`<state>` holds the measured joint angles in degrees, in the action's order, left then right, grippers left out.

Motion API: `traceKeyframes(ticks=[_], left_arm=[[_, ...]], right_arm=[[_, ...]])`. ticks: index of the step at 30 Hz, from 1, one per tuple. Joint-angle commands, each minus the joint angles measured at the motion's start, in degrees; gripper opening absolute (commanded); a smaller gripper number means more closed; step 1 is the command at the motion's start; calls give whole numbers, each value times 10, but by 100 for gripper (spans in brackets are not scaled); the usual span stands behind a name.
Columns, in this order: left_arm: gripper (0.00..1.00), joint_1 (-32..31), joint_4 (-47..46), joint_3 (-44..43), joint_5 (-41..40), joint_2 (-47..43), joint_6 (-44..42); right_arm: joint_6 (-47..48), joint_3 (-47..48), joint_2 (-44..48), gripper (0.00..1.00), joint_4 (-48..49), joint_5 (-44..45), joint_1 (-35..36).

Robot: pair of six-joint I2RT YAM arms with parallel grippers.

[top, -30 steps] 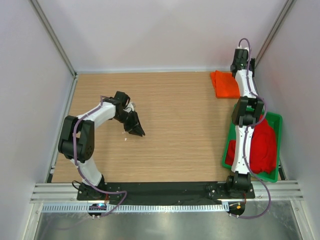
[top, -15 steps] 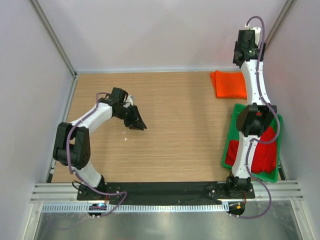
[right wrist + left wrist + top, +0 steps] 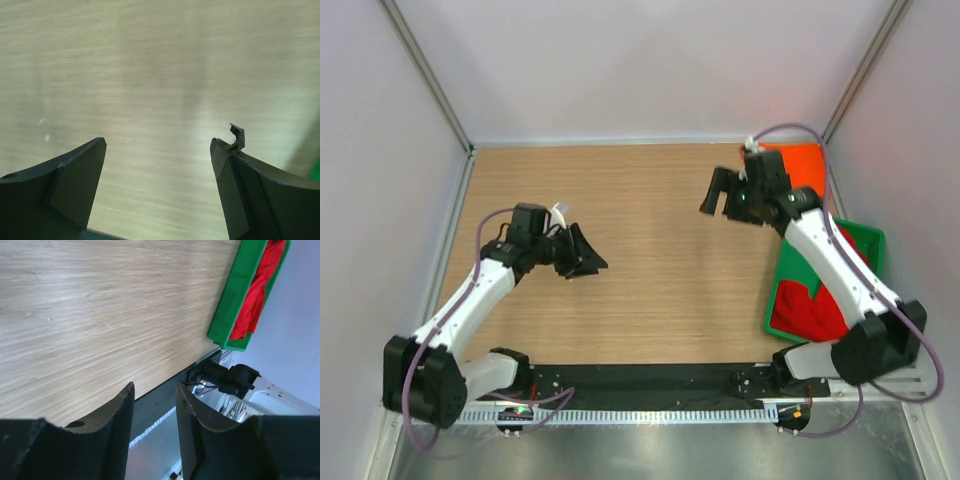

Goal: Fold and stack the t-shirts
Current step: Neatly place the folded tshirt to the corner

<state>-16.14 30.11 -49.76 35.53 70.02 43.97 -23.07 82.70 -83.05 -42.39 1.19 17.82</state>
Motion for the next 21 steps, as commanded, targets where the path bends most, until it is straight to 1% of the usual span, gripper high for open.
traceKeyframes(ticks=[1, 2, 3, 5, 6, 8, 9, 11, 12, 13, 14, 15, 16, 18, 19, 20, 21], left_arm=[[41, 1, -38, 58, -15, -85, 66], [42, 1, -44, 72, -16, -105, 77], [43, 1, -50, 87, -19, -147, 88], [48, 0, -51, 127, -22, -188, 118], [52, 1, -52, 138, -22, -234, 127], [54, -1, -46, 174, -20, -279, 148], [57, 0, -39, 184, -20, -320, 155], [61, 0, -32, 219, -20, -368, 182], [65, 0, -23, 231, -20, -388, 193], [66, 0, -21, 242, -20, -436, 205], [67, -1, -18, 253, -20, -459, 217], [70, -1, -12, 277, -20, -485, 242], [71, 0, -8, 287, -20, -534, 254], [74, 0, 2, 317, -22, -588, 290], [74, -1, 8, 326, -25, -613, 303], [75, 0, 21, 334, -26, -665, 313], [76, 0, 29, 348, -27, -687, 331]], right_arm=[[-135, -174, 148, 94, 109, -133, 9], [-161, -210, 184, 98, 116, -141, 10], [-175, -273, 242, 99, 119, -145, 10], [-196, -331, 301, 100, 129, -174, 12], [-218, -376, 350, 100, 128, -185, 12], [-239, -415, 386, 100, 118, -217, 12], [-256, -449, 405, 100, 115, -227, 12], [-267, -480, 458, 100, 108, -254, 12], [-269, -506, 475, 100, 111, -257, 13], [-276, -517, 491, 100, 99, -255, 13], [-276, -525, 519, 100, 87, -250, 13], [-276, -539, 529, 100, 73, -253, 13], [-276, -547, 538, 100, 66, -254, 13], [-283, -569, 562, 100, 51, -258, 13], [-286, -576, 571, 100, 49, -260, 12], [-296, -585, 593, 100, 46, -262, 13], [-299, -603, 605, 100, 44, -268, 12]])
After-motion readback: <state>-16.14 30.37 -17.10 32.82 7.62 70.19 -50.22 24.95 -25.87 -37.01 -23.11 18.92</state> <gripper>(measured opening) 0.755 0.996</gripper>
